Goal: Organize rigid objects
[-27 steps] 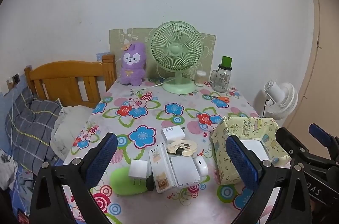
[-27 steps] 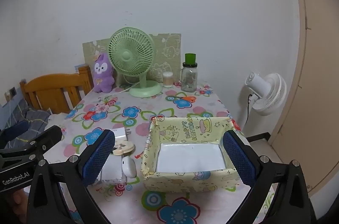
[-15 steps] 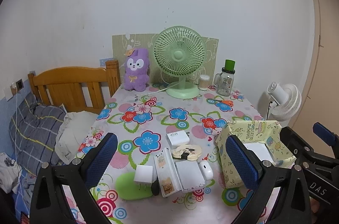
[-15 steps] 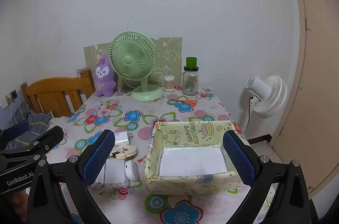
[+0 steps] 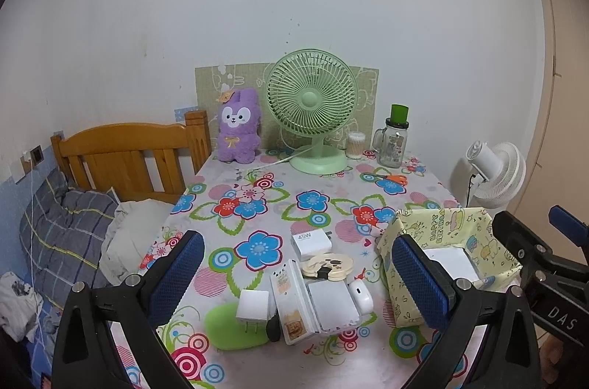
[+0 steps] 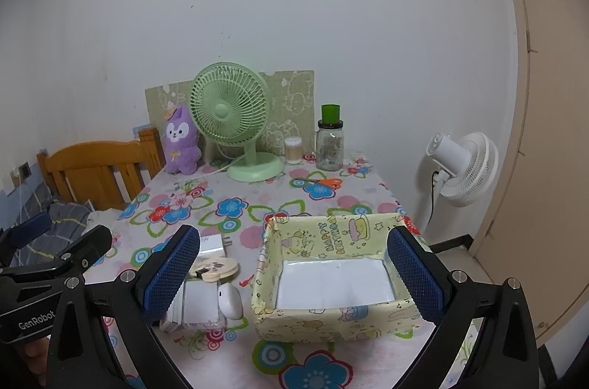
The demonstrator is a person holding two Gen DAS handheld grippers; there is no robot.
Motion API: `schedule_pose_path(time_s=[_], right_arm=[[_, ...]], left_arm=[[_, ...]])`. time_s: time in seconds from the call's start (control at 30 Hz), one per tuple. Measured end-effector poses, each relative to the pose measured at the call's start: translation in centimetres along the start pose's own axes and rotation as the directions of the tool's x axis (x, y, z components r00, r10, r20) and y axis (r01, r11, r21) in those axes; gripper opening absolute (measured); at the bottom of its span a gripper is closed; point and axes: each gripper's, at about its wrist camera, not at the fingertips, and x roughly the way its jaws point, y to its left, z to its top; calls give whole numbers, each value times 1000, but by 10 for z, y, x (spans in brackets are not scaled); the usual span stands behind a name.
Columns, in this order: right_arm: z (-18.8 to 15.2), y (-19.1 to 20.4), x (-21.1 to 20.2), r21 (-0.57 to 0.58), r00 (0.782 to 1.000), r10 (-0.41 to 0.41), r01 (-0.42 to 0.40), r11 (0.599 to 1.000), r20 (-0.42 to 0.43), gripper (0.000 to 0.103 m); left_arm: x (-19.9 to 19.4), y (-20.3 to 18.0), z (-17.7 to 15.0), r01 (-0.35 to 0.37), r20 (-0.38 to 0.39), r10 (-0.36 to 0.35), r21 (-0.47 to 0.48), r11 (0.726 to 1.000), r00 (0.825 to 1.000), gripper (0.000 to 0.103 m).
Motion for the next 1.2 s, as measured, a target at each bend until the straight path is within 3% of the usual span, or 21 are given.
schedule_pose_path(time_s=[1.2], right_arm=[[0,2,1,13,1000,-3,3,1000,2,103]], left_arm=[[4,-4,-5,15,2,-15,20,1000,1000,103]])
